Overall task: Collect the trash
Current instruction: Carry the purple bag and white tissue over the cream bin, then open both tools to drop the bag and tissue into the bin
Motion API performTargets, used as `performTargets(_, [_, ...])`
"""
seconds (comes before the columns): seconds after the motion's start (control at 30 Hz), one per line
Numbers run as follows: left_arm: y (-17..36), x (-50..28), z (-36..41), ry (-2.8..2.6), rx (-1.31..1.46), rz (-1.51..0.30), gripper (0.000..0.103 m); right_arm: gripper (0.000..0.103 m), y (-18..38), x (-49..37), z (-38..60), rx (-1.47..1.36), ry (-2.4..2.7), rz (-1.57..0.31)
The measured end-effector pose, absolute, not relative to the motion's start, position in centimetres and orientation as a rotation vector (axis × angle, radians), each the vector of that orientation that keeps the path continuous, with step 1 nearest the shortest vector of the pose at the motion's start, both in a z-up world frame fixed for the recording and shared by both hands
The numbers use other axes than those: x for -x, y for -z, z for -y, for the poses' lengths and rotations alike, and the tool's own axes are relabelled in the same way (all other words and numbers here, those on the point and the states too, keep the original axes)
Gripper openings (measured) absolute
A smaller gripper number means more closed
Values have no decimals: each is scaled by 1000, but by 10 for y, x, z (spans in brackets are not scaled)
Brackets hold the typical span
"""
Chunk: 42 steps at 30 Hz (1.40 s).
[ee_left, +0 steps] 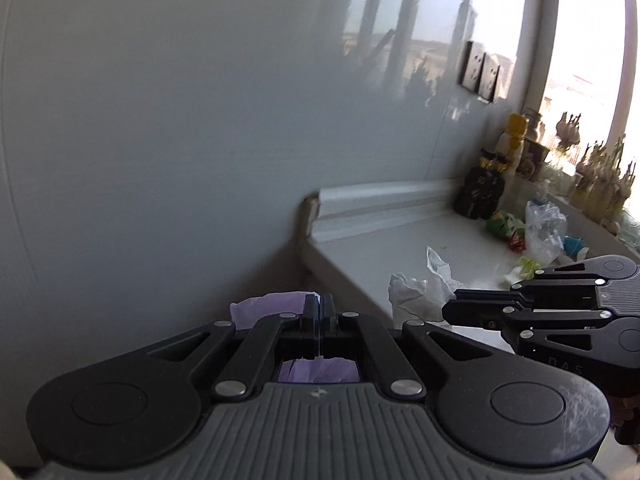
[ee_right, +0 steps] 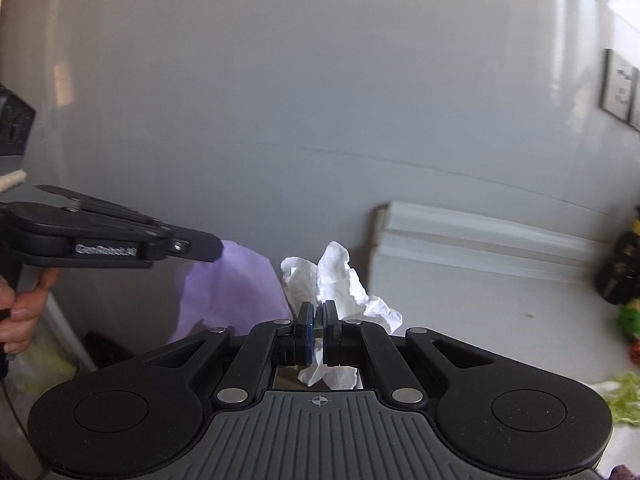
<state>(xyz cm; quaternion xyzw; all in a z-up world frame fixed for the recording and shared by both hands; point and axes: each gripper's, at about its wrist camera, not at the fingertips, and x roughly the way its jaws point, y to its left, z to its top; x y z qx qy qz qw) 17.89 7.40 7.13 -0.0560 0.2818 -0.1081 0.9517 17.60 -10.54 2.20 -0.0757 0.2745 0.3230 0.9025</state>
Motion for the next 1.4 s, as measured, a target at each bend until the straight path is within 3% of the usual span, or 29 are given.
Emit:
performTargets(0.9, [77, -196, -97, 97, 239, -900, 0, 2, 95, -149, 6, 403, -757, -910])
performTargets(1.4, [117, -228, -101, -19, 187, -938, 1, 3, 126, -163, 0, 399, -670, -940])
